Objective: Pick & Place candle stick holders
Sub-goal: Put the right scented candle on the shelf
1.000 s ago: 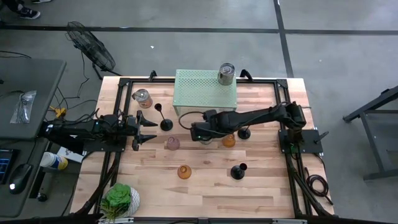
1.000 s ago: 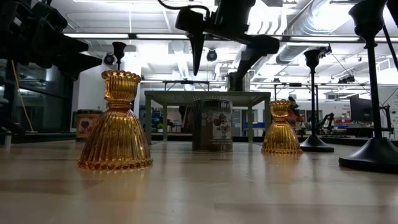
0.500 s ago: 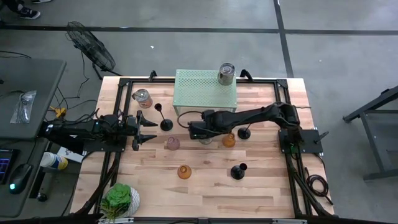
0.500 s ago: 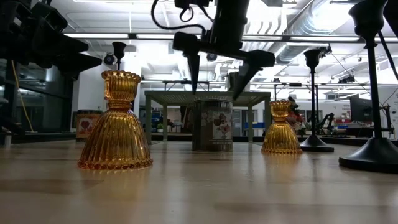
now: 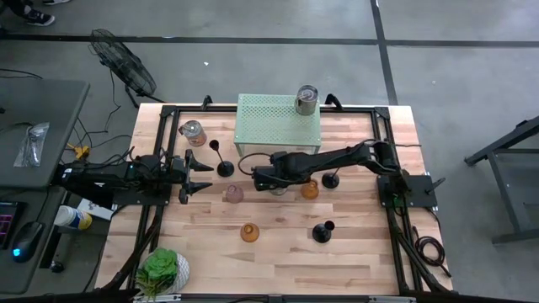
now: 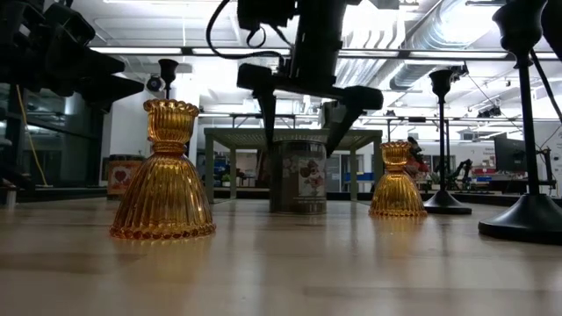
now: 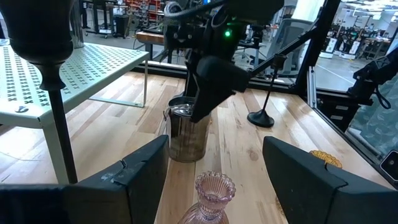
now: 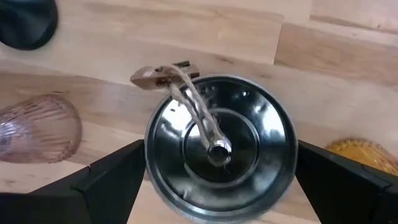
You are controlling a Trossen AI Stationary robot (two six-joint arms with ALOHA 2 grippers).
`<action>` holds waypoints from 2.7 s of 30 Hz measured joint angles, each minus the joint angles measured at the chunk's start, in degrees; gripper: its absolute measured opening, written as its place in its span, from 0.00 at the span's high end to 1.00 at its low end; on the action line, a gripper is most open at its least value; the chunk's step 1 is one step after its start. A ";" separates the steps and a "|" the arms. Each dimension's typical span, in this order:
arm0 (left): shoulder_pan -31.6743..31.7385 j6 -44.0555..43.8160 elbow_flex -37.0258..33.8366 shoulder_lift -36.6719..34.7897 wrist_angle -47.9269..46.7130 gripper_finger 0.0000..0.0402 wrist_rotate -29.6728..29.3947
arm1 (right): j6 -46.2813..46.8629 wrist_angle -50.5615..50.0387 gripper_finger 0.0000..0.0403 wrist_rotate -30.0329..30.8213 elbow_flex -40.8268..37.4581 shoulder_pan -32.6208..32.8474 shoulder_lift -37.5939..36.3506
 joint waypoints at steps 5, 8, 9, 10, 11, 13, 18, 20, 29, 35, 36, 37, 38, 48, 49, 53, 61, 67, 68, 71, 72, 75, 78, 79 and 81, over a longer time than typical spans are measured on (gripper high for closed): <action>0.00 0.00 0.00 -0.01 -0.02 0.36 -0.01 | -0.14 0.84 0.06 -0.85 0.02 -0.35 0.90; 0.00 0.00 0.00 0.01 -0.02 0.36 0.00 | -0.21 0.99 0.06 -1.02 0.02 -0.61 1.23; 0.00 0.00 0.00 -0.01 -0.02 0.36 0.00 | -0.38 1.21 0.06 -0.97 0.02 -0.71 1.46; 0.00 0.00 0.00 -0.01 -0.02 0.36 0.00 | -0.59 1.35 0.06 -1.03 0.02 -0.74 1.57; 0.00 -0.01 0.00 0.00 -0.02 0.36 0.01 | -0.73 1.37 0.06 -1.33 0.02 -0.82 1.64; 0.00 -0.01 0.00 0.00 -0.02 0.36 0.00 | -1.14 1.67 0.06 -1.85 0.02 -1.11 2.02; 0.00 0.00 0.00 0.01 -0.02 0.36 0.00 | -1.27 1.78 0.06 -2.60 0.02 -1.56 2.21; 0.00 0.00 0.00 0.00 -0.02 0.36 -0.02 | -1.27 1.75 0.06 -2.65 0.02 -1.90 2.21; 0.00 0.00 0.00 0.00 -0.02 0.36 -0.02 | -1.26 1.54 0.06 -2.84 0.02 -3.26 2.21; 0.00 -0.02 0.00 -0.01 -0.02 0.36 -0.02 | -1.27 1.52 0.12 -3.53 0.02 -3.36 2.19; 0.00 0.00 0.00 -0.01 -0.02 0.36 -0.02 | -1.27 1.52 0.14 -3.53 0.02 -3.36 2.17; 0.00 -0.01 0.00 0.00 -0.02 0.36 -0.02 | -1.27 1.52 0.14 -3.60 0.02 -3.36 2.17; 0.00 0.00 0.00 -0.01 -0.02 0.36 -0.02 | -1.27 1.51 0.14 -3.70 0.02 -3.38 2.17; 0.00 0.00 0.00 -0.01 -0.02 0.36 -0.04 | -1.29 1.48 0.14 -4.11 0.02 -3.37 2.12; 0.00 0.00 0.00 0.00 -0.02 0.36 -0.04 | -1.29 1.48 0.14 -4.20 0.02 -3.37 2.12; 0.00 0.00 0.00 -0.01 -0.03 0.36 -0.04 | -1.68 1.48 0.14 -4.98 0.02 -3.39 2.10; 0.00 -0.02 0.00 -0.01 -0.03 0.36 -0.04 | -1.68 0.61 0.14 -7.74 0.00 -3.41 1.30; 0.00 0.00 0.00 0.00 -0.02 0.36 -0.04 | -1.66 -0.34 0.14 -8.93 -0.09 -3.36 0.16; 0.00 -0.01 0.00 -0.01 -0.04 0.36 -0.04 | -1.63 -0.23 0.14 -9.26 -0.09 -3.24 0.05; 0.00 -0.01 0.00 0.00 -0.04 0.36 -0.04 | -1.55 -0.28 0.14 -10.03 0.27 -3.15 -0.27; 0.00 0.00 0.00 -0.01 -0.04 0.36 -0.06 | -1.58 -0.42 0.14 -10.21 0.60 -3.06 -0.31; 0.00 -0.02 0.00 0.01 -0.04 0.36 -0.06 | -1.65 -0.45 0.14 -10.53 1.60 -2.81 -0.90; 0.00 0.00 0.00 0.00 -0.04 0.36 -0.04 | -1.66 -0.45 0.14 -10.35 2.71 -2.38 -2.24; 0.00 -0.01 0.00 0.01 -0.04 0.36 -0.07 | -1.66 -0.55 0.14 -10.33 3.06 -2.16 -2.76; 0.00 0.00 0.00 -0.01 -0.04 0.36 -0.07 | -1.73 -0.42 0.14 -9.74 3.64 -1.78 -3.88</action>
